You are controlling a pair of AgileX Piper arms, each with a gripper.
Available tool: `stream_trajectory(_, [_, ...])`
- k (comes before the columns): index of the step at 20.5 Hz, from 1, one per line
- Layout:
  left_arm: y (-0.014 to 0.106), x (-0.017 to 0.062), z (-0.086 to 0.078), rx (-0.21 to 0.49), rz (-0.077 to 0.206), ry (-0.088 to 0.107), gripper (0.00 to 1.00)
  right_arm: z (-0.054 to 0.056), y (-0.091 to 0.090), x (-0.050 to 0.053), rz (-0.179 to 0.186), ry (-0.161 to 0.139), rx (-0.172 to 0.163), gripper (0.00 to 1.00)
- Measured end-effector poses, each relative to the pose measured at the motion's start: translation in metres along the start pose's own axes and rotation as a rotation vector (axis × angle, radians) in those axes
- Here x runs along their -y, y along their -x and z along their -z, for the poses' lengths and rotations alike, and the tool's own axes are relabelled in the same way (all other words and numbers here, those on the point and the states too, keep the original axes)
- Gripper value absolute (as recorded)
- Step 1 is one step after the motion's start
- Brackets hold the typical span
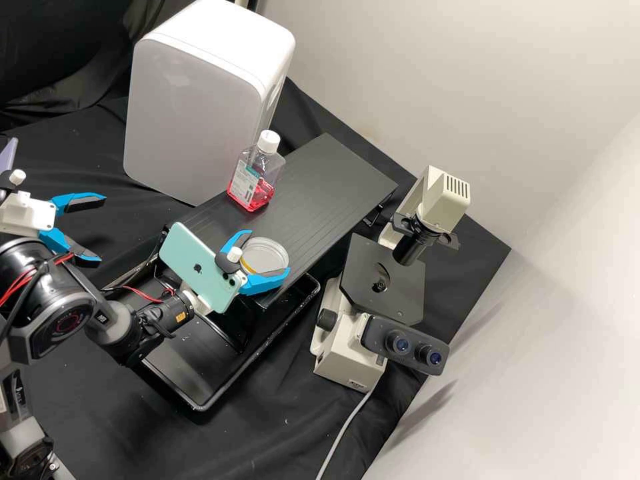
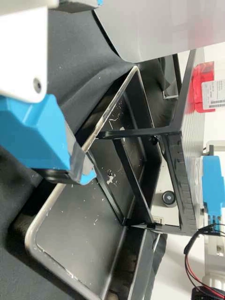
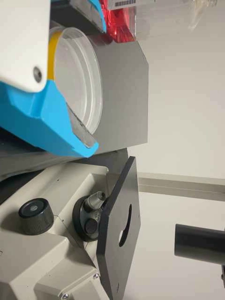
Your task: Remove the lid from the petri dish
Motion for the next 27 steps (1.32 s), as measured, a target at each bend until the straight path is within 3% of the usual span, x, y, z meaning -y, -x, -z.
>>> stream_trajectory(8, [0.000,0.0014,0.001,-0.003,0.006,-0.006,1.00,0.001,0.000,-0.001,-0.003,-0.003,-0.003,0.00])
stream_trajectory(18, [0.000,0.0018,0.000,-0.008,0.006,-0.003,1.00,0.012,0.004,-0.010,-0.031,-0.004,-0.049,0.00])
stream_trajectory(24, [0.000,0.0018,0.000,-0.008,0.006,-0.003,1.00,0.012,0.004,-0.010,-0.032,-0.004,-0.050,0.00])
stream_trajectory(27, [0.000,0.0018,0.000,-0.008,0.006,-0.003,1.00,0.018,0.004,-0.007,-0.020,-0.006,-0.074,0.00])
